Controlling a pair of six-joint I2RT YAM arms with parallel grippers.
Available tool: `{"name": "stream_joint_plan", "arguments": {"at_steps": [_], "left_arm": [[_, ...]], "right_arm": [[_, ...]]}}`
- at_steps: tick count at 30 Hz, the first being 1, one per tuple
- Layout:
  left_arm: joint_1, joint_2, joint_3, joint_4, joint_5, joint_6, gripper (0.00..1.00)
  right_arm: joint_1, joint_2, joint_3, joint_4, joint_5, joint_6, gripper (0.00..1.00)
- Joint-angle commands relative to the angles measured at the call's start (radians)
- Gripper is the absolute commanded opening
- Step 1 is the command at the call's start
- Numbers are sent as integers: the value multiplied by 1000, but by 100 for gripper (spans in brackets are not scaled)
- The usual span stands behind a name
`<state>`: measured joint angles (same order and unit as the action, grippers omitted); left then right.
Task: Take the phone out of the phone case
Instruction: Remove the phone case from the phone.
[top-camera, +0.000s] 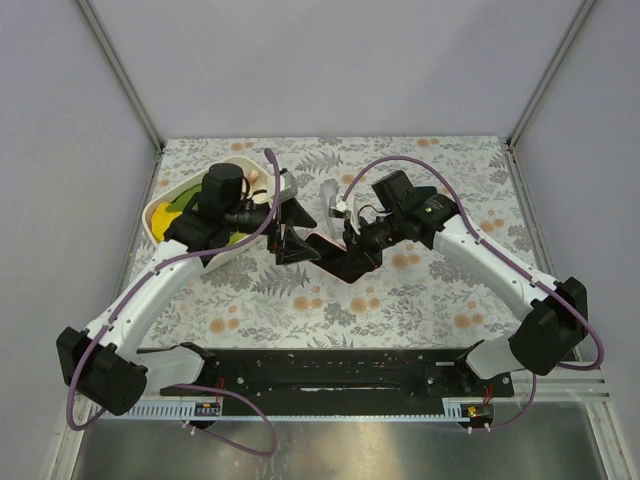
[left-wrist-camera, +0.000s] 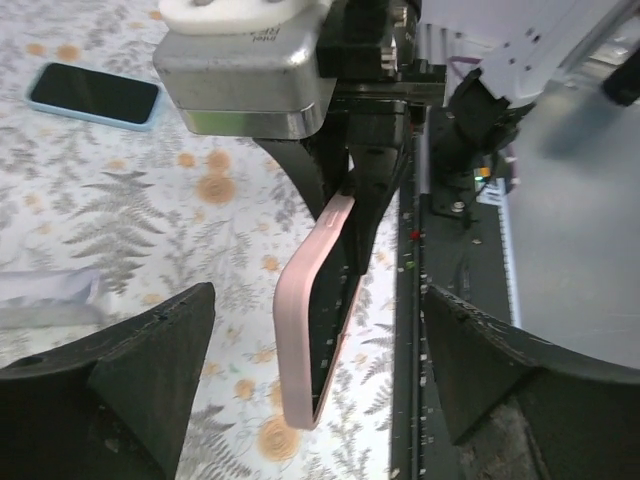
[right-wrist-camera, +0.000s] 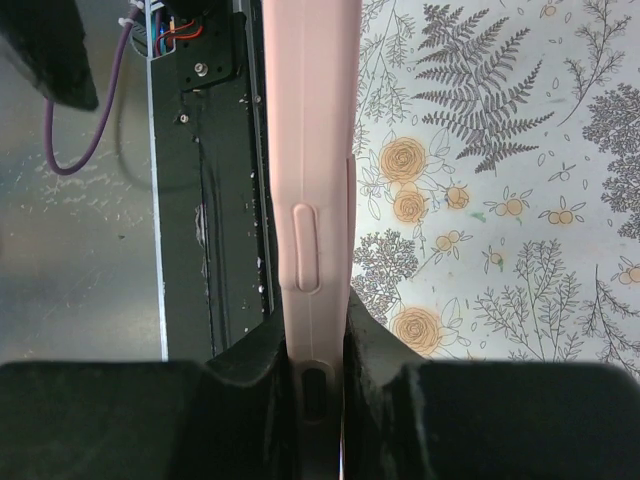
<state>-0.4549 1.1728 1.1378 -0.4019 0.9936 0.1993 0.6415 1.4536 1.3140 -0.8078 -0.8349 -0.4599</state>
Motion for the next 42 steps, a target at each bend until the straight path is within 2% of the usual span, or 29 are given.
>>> {"name": "stream_joint_plan", "arguments": {"at_steps": [1,6,12,14,16,17,20,23,26,27,28,29,31,32,36,40,42], "left_arm": [[-1,62,-7,149,148,-156,83],[-13,76,-35,201,168,-184,66],[-27,94,-32,224,191,-192,59],[-37,106,-6,133,192,-114,60],[-60,126,39,-13,165,30,57],[-71,137,57,-58,157,73,53],[-83,156,51,-78,160,98,22],[-90,162,50,-78,160,98,0],[-90,159,57,-78,152,94,0],[-88,156,60,-78,151,94,0],[-87,153,62,-78,148,92,0],[-82,145,60,-69,145,86,0],[-65,131,50,-22,149,46,0],[-53,122,36,23,151,13,0],[14,65,-26,220,181,-148,0],[50,15,-56,340,181,-251,0],[67,-7,-85,461,178,-368,0]], "right_arm": [[10,-61,-4,85,-10,33,0],[9,-67,-10,108,-15,47,0],[9,-61,-10,108,-38,50,0],[14,-61,-10,92,-35,34,0],[15,-61,-9,85,-32,30,0],[17,-62,-12,85,-32,29,0],[17,-67,-10,85,-26,27,0],[15,-68,-9,85,-23,29,0],[15,-70,-7,88,-1,35,0],[15,-71,-6,90,9,44,4],[15,-70,-1,88,22,52,12],[15,-73,1,91,34,61,24],[15,-78,1,104,57,79,37],[12,-82,1,107,68,86,59],[-6,-102,-5,145,97,134,75],[-68,-125,-22,228,83,217,80],[-100,-139,-36,290,53,265,81]]}}
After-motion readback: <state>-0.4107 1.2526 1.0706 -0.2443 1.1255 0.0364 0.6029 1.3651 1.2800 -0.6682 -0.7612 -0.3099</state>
